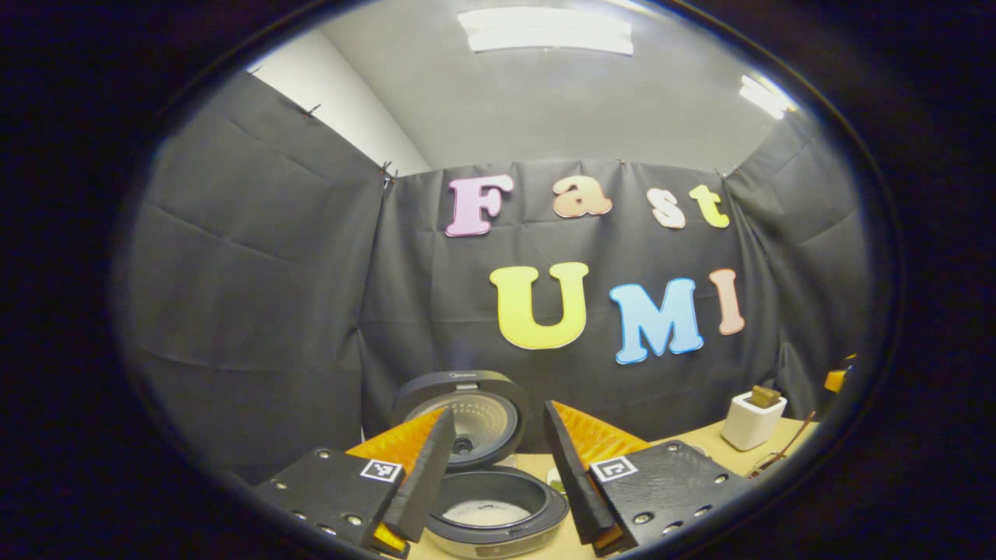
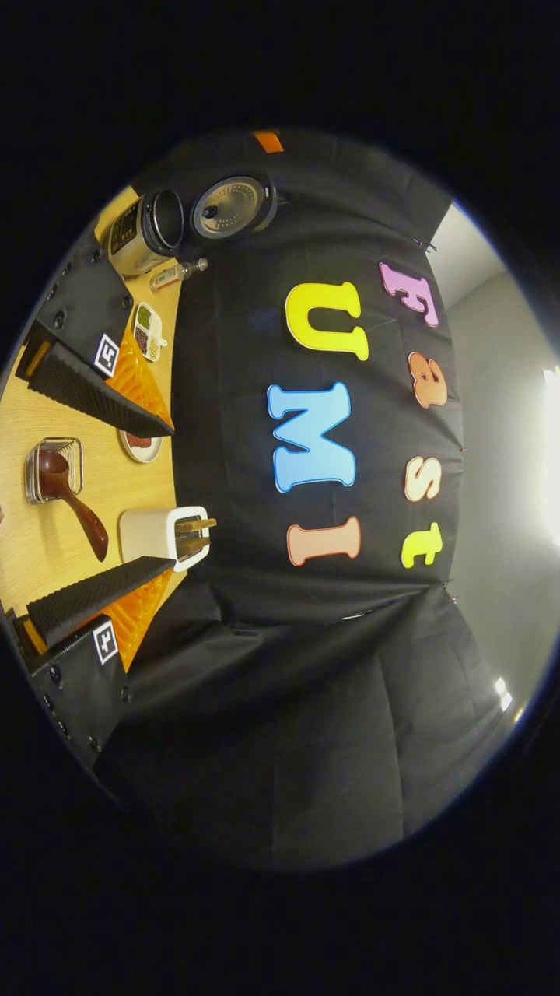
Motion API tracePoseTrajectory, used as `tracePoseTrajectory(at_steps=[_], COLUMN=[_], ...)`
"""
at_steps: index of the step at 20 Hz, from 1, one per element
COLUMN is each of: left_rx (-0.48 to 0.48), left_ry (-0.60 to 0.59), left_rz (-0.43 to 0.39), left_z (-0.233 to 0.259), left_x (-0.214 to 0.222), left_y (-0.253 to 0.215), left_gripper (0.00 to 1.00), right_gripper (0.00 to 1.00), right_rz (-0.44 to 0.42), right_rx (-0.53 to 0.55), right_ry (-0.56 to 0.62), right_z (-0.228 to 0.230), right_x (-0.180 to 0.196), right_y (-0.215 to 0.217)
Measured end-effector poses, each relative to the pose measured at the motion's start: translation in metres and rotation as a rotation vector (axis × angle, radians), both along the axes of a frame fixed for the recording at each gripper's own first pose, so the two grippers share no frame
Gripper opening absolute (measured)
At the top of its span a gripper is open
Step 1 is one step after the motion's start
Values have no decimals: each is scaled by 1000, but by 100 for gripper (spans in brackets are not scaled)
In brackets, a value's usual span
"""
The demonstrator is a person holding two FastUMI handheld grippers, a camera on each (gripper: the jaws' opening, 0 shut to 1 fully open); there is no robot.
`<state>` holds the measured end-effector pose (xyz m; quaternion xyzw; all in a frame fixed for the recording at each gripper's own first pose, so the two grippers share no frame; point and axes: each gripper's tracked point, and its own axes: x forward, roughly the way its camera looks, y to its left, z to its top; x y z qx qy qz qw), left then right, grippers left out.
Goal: Close the left gripper, press the button to open the rice cooker; take a wooden spoon from the chopstick holder with the right hand, scoop a spoonful of rice and pour it into the rice cooker, then put the wooden spoon back into the chopstick holder.
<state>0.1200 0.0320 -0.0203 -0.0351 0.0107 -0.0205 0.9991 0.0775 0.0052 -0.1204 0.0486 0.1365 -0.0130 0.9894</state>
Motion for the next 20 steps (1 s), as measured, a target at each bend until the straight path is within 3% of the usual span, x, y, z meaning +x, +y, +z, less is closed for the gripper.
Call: tracePoseTrajectory(at_steps=[13,15,16,20], left_rx=[53,49,48,59], left_ry=[41,57,64,66], left_rz=[63,74,80,93], left_z=[6,2,0,1], left_x=[-52,-55,-56,-59], left_y=[24,28,31,38], left_gripper=[74,74,72,73], right_gripper=[98,93,97,85], right_rz=[-79,-79,-81,-75], right_rx=[198,254,280,368], right_ry=[270,314,335,397], right_z=[-100,-116,-124,-143], right_x=[24,21,19,12], right_y=[-16,-14,-12,1])
